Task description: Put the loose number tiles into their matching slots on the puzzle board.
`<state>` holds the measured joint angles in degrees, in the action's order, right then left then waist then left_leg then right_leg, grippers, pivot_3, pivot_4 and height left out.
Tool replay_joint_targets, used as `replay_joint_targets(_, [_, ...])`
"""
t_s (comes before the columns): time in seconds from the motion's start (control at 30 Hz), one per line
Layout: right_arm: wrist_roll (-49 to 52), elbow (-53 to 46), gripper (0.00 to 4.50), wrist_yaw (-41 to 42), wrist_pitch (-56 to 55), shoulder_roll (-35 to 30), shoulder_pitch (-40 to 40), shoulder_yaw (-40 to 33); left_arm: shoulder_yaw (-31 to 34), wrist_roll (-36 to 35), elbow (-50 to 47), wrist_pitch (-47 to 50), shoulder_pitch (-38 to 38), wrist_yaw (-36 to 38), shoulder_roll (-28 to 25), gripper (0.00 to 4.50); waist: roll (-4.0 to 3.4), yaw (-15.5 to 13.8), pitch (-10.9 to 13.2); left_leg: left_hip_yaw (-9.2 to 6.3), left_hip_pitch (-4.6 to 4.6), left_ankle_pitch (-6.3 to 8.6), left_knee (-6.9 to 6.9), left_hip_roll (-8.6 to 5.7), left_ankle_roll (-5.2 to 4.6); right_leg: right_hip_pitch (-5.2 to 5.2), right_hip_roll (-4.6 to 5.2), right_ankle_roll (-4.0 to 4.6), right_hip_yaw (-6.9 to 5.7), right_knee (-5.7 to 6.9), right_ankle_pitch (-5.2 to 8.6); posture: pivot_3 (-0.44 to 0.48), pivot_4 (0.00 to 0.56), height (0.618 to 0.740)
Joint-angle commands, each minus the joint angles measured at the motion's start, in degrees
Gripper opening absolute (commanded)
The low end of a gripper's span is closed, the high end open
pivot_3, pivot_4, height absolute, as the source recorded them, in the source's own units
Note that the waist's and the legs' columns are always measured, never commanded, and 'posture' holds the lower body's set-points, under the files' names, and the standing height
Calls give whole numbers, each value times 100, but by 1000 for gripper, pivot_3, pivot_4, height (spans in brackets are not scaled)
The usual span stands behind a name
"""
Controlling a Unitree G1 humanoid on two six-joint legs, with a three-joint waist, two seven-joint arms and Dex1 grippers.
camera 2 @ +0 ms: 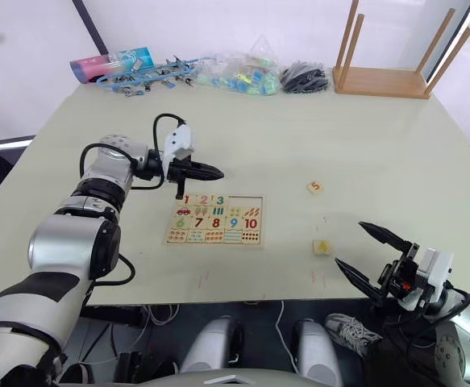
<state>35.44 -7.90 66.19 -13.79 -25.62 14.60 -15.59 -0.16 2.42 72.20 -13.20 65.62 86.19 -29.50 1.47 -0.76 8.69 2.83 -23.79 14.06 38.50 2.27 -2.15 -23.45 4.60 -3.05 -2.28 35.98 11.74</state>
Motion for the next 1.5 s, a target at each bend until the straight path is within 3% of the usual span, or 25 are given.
replay_joint_targets(0.03, [150,-8,4500,-121,72,-88,-104,-203,453,-578,-501,308,-188,142,-209,63,-1,9,0,0,2,0,0,1,0,0,0,0,0,1,0,0,150,737])
replay_joint_targets(0.27, [2,231,4500,-437,226,-195,-197,-326,904,-1335,-2139,1128,-1395,-34,-614,63,-3,7,-2,0,4,0,0,3,1,0,-1,1,5,5,0,0,150,737])
replay_joint_targets(0.37, [-100,382,4500,-510,236,-270,-196,-359,1072,-1656,-3161,1590,-2127,-258,-767,1334,-3,-6,-2,-3,5,0,0,4,1,1,-1,1,8,5,0,0,150,737])
replay_joint_targets(0.57, [-175,564,4500,-543,231,-375,-118,-446,1610,-2287,-4845,2287,-3660,-712,-1138,4390,-5,-5,-3,-5,8,-2,2,4,2,3,-4,11,15,7,5,0,150,737])
replay_joint_targets(0.77, [15,598,4500,-424,376,-434,95,-594,2408,-2794,-5947,2318,-5410,-1038,-1362,4456,-18,43,-10,-1,30,0,-12,12,1,3,-4,24,44,4,13,0,150,737])
replay_joint_targets(1.07, [-49,668,4500,-212,378,-572,262,-731,3134,-3112,-6802,2022,-7239,-1458,-1159,4456,-22,-5,-17,10,63,7,-17,41,13,15,11,18,44,2,18,0,150,737])
replay_joint_targets(1.5, [-34,823,4500,62,500,-835,308,-779,3359,-3370,-7142,1602,-8365,-1743,-836,4456,-25,-4,-18,26,67,19,-26,45,31,8,31,3,33,-1,28,0,150,737])
